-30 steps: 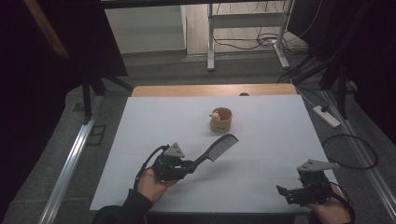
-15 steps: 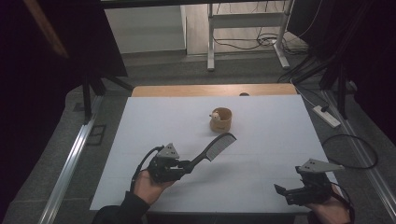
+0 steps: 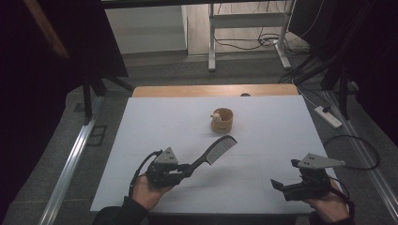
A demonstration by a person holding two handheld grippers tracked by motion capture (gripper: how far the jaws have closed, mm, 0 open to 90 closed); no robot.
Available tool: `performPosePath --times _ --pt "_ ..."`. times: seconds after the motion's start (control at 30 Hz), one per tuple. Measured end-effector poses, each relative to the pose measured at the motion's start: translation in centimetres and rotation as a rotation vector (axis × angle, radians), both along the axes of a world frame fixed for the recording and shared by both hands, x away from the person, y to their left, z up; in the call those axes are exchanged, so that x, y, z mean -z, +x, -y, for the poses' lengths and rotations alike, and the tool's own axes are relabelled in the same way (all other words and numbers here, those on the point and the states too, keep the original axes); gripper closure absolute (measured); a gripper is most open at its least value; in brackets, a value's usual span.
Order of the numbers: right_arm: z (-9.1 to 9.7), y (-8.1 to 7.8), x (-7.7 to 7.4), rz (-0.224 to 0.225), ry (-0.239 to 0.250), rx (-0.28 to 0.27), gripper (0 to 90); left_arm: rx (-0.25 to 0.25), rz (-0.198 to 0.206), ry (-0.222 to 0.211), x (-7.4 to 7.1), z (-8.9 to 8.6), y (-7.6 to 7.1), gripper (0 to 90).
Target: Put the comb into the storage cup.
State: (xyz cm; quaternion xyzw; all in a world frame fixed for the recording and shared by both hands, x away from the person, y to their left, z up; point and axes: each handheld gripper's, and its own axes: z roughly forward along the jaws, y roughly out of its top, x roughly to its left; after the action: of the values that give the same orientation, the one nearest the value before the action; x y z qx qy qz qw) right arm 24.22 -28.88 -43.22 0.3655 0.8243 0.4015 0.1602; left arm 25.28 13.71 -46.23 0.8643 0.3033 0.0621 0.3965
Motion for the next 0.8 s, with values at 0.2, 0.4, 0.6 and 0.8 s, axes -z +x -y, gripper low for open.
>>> performPosePath --times 0.2,0.4,0.6,0.8 --pt "-0.5 0.9 -0.9 0.0 0.011 -0.014 0.0 -0.002 0.003 0.0 0.1 0.2 -0.5 71.8" --pt "-1.1 1.9 -1.5 0.003 -0.007 -0.022 0.0 0.001 0.01 0.002 0.0 0.3 -0.6 71.8" --pt "-1.5 2.6 -1.9 -0.024 0.016 -0.031 0.0 0.006 0.016 0.007 0.1 0.4 -0.7 71.8" --pt "-2.1 3.4 -2.4 -0.045 0.043 -0.045 0.0 0.013 0.017 -0.002 0.0 0.5 -0.7 71.9"
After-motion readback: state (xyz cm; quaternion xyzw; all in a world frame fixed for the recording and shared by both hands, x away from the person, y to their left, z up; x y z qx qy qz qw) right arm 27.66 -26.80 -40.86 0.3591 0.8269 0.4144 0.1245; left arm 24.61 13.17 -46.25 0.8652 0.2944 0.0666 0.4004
